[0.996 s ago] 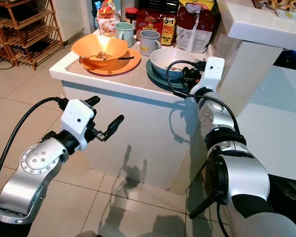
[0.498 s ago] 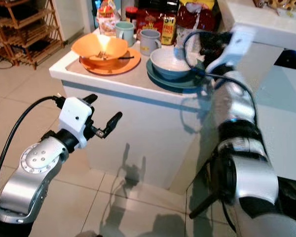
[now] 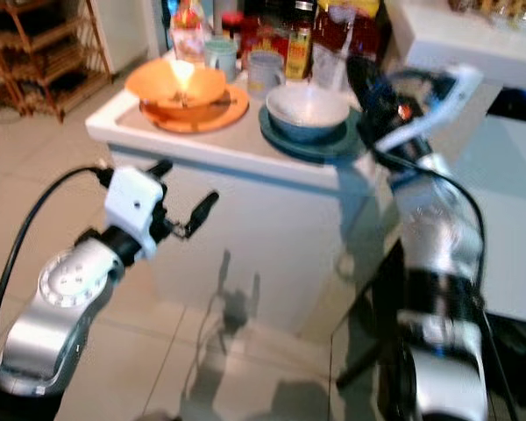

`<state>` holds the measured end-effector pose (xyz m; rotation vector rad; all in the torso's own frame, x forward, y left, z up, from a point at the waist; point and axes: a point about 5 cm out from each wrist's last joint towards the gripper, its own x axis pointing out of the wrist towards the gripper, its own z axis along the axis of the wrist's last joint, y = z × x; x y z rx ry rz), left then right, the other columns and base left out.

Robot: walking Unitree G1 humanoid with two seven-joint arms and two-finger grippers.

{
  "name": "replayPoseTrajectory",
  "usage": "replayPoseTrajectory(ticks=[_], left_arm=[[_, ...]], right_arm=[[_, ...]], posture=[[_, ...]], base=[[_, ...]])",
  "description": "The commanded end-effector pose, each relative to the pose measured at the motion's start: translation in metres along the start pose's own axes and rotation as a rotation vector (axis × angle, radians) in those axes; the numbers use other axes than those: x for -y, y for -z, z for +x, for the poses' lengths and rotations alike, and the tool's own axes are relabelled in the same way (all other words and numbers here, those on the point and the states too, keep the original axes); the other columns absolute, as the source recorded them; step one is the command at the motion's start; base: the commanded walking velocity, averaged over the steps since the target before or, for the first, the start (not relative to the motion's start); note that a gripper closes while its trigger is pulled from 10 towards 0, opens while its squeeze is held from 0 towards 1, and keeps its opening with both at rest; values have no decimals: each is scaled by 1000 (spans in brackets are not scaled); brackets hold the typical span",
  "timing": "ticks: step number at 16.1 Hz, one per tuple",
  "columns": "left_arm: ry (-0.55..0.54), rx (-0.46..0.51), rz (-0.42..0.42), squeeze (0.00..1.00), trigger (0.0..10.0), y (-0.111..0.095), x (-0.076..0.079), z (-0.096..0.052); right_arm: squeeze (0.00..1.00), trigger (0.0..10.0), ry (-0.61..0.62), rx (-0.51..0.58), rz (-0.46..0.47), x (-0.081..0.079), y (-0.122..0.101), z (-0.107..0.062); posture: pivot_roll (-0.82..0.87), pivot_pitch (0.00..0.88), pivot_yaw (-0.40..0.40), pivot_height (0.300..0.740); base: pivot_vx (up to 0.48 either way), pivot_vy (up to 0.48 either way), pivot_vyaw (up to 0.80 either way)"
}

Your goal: Setting the table

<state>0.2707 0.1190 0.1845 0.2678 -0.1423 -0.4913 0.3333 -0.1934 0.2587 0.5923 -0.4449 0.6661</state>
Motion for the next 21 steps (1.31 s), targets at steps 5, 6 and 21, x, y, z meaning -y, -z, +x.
replayPoseTrajectory(ticks=[5,6,21], left_arm=[[-39,27,54,475,10000,-3,-4,-3],[-45,22,61,490,10000,-2,-5,-4],[-180,-73,109,478,10000,15,-14,0]], right_arm=[[0,0,-218,-98,113,-33,-7,-34],[0,0,-211,-151,100,-36,-2,-42],[0,10000,223,-322,-59,-12,45,-62]], posture=[[24,0,-84,740],[19,0,-83,740],[3,0,-93,740]], base=[[0,-96,0],[0,-480,0],[0,-480,0]])
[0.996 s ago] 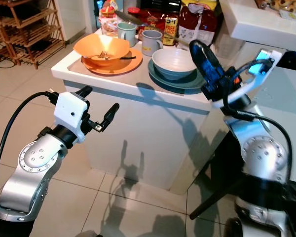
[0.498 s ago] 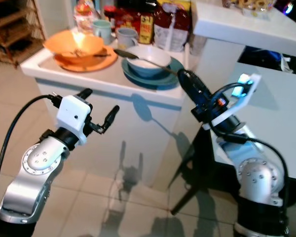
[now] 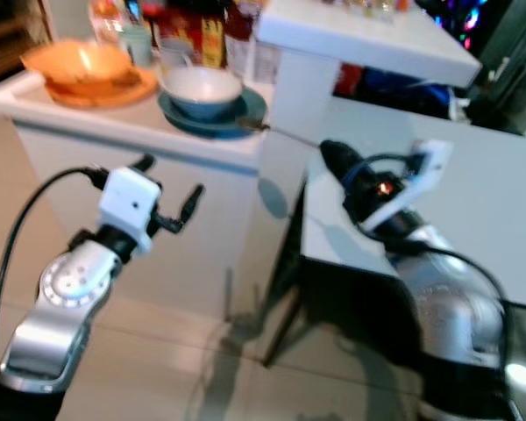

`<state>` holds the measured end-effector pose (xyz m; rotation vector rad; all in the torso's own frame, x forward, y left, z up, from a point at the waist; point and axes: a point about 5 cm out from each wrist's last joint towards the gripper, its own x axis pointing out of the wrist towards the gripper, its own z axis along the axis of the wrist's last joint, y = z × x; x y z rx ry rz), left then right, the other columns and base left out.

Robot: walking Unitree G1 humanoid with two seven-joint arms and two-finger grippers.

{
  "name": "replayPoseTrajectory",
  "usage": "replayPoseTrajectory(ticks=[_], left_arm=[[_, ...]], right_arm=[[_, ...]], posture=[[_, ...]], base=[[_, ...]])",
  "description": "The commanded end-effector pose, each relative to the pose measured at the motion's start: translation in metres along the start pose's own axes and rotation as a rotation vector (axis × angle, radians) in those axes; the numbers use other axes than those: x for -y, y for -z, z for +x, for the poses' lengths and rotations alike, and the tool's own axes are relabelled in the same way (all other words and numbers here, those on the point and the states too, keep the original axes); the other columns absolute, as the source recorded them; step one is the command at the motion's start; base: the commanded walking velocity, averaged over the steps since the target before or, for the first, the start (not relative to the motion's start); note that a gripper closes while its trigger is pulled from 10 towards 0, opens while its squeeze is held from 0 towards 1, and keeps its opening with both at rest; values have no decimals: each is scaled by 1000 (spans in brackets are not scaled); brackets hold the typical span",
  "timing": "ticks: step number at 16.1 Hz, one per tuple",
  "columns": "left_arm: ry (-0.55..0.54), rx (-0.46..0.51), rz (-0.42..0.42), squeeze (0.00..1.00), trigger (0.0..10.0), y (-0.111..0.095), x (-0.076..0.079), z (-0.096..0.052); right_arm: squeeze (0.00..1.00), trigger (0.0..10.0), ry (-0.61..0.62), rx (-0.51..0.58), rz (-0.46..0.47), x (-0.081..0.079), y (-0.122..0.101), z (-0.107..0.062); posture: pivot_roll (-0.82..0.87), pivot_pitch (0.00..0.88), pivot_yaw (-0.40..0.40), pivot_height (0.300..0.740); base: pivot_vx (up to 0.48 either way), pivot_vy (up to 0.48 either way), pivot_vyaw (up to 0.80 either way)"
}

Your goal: Setting the table

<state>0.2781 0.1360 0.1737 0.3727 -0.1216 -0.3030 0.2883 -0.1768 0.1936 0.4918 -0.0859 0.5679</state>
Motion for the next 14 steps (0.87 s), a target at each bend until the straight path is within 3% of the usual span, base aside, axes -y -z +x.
replayPoseTrajectory(ticks=[1,2,4,10,12,14], left_arm=[[-43,-21,15,478,10000,2,-3,3],[-54,-25,24,478,10000,2,-6,3],[-67,-29,37,478,10000,2,-7,4],[-62,-28,54,482,10000,2,-4,9],[-48,-19,60,482,10000,0,-3,12],[-33,-20,65,486,10000,1,-3,14]], right_arm=[[0,10000,133,62,-55,13,-8,2],[0,10000,182,90,-21,17,-8,4],[0,10000,216,75,-91,16,-2,8],[0,10000,329,79,-137,26,5,4],[0,10000,401,51,-245,35,7,1],[0,10000,499,125,-245,39,1,-3]], posture=[[6,0,-99,740],[6,0,-99,740],[9,0,-102,740],[-3,0,-84,740],[-7,0,-70,740],[-26,0,-42,740]], base=[[0,-480,0],[0,-480,481],[0,-480,800],[0,-480,800],[0,-480,0],[0,-480,0]])
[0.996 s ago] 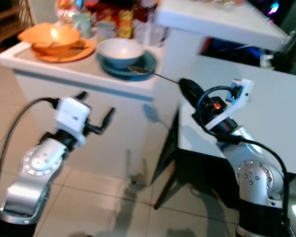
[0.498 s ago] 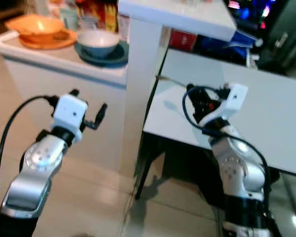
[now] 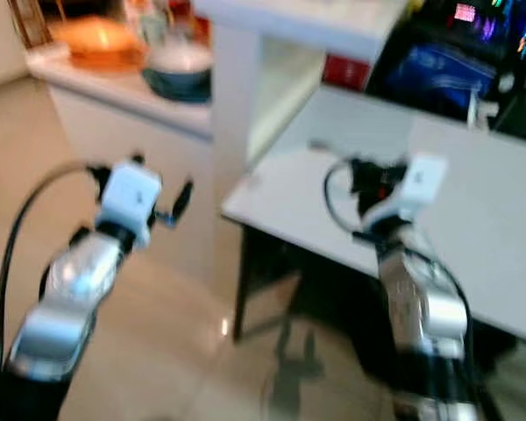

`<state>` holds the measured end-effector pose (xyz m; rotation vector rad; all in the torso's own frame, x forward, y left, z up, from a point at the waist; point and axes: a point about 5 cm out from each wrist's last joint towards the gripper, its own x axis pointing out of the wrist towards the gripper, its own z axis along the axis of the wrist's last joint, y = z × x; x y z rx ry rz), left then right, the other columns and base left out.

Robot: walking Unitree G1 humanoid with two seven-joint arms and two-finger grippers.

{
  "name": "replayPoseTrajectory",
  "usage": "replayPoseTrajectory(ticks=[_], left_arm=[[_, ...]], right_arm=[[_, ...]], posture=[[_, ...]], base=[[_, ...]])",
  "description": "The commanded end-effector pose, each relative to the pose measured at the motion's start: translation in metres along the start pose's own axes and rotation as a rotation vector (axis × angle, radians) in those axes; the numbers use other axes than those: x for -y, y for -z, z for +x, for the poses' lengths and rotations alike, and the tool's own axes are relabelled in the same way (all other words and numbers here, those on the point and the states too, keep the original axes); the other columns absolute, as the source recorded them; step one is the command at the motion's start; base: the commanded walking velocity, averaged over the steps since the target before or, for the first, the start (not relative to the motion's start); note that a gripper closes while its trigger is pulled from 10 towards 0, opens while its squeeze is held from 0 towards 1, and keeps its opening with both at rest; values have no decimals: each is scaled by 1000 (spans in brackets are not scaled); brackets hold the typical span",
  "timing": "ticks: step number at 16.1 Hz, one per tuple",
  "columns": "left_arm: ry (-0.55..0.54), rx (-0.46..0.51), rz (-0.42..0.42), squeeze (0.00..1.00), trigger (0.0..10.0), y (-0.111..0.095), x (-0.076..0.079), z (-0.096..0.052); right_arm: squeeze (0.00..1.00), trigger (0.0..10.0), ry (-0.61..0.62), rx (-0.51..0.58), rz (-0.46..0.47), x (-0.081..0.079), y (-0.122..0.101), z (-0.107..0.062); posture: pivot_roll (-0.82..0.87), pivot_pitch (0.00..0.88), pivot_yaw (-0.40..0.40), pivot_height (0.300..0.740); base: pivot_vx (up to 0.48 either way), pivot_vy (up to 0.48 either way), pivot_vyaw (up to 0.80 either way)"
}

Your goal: Setting the table

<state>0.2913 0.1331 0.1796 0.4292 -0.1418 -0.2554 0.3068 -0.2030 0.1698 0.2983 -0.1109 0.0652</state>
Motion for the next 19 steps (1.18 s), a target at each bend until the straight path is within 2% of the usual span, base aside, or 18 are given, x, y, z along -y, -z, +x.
replayPoseTrajectory(ticks=[1,4,12,19], left_arm=[[17,-24,3,486,10000,6,1,1],[40,-25,-2,482,10000,6,6,1],[26,-27,1,486,10000,6,2,1],[27,-27,2,486,10000,7,1,2]], right_arm=[[0,10000,42,46,-25,2,-8,-1],[0,10000,97,85,-66,3,-11,0],[0,10000,76,126,-207,-8,-14,10],[0,10000,78,114,-221,-8,-8,8]], posture=[[-31,0,-37,740],[-38,0,-28,740],[-23,0,-36,740],[-24,0,-36,740]], base=[[0,-480,0],[0,-480,0],[0,-480,0],[0,-480,0]])
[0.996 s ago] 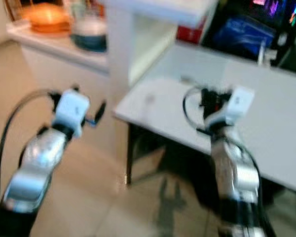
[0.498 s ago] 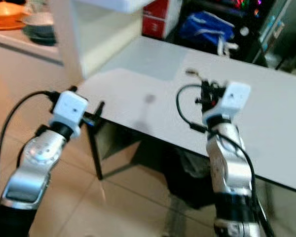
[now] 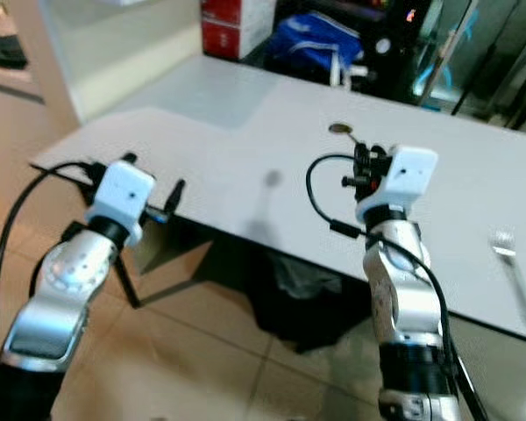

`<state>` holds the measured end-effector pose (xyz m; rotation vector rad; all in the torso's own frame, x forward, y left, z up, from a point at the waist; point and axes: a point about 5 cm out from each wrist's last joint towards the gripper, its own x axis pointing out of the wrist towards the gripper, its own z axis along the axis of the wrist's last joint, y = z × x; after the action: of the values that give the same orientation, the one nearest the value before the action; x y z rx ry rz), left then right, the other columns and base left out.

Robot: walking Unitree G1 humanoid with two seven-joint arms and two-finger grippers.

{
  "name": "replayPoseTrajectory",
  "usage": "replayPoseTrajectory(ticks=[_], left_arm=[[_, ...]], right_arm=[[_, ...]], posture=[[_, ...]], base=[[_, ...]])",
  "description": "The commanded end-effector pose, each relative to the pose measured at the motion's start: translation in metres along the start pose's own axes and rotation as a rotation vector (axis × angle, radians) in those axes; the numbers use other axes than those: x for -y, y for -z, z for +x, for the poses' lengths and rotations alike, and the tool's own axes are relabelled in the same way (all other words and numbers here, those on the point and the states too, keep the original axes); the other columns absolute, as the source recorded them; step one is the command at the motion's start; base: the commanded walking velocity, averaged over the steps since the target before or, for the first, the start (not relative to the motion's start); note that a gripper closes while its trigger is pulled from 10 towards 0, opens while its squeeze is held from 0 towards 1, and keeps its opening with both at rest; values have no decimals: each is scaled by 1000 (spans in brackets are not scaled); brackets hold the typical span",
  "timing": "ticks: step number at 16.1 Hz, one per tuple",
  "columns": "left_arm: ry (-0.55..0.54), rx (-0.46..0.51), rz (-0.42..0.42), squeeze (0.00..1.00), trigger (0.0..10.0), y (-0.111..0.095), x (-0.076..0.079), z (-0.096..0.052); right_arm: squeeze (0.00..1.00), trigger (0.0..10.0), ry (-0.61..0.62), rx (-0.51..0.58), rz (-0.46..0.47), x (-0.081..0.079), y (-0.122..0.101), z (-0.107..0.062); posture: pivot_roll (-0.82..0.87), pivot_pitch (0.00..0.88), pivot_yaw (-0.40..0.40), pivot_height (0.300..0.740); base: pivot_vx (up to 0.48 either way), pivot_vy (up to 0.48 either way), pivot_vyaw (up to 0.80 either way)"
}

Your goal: Setting the table

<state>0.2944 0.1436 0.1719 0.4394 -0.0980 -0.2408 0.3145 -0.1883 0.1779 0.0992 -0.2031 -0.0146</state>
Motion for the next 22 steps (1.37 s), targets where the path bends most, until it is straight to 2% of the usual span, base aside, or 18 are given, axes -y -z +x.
replayPoseTrajectory(ticks=[1,6,10,15,17,20,22], left_arm=[[30,19,-3,482,10000,-5,7,3],[35,20,-5,482,10000,-6,10,3],[79,17,-10,475,10000,-4,14,-1],[276,7,-64,471,10000,3,24,-16],[298,-11,-57,471,10000,7,22,-19],[457,-56,-82,467,10000,14,29,-33],[537,-81,-100,471,10000,18,35,-41]], right_arm=[[0,10000,27,11,-13,9,-3,0],[0,10000,8,-3,-10,3,2,-3],[0,10000,56,-24,-14,4,13,-13],[0,10000,132,-40,-3,6,21,-17],[0,10000,162,-58,-11,9,26,-18],[0,10000,225,-116,-6,14,39,-20],[0,10000,206,-165,-1,11,48,-19]], posture=[[-23,0,-38,740],[-24,0,-41,740],[-24,0,-42,740],[-16,0,-42,740],[-9,0,-43,740],[-8,0,-41,740],[-10,0,-37,740]], base=[[0,-480,0],[0,-480,0],[0,-480,0],[0,-81,0],[0,0,0],[0,0,0],[0,0,0]])
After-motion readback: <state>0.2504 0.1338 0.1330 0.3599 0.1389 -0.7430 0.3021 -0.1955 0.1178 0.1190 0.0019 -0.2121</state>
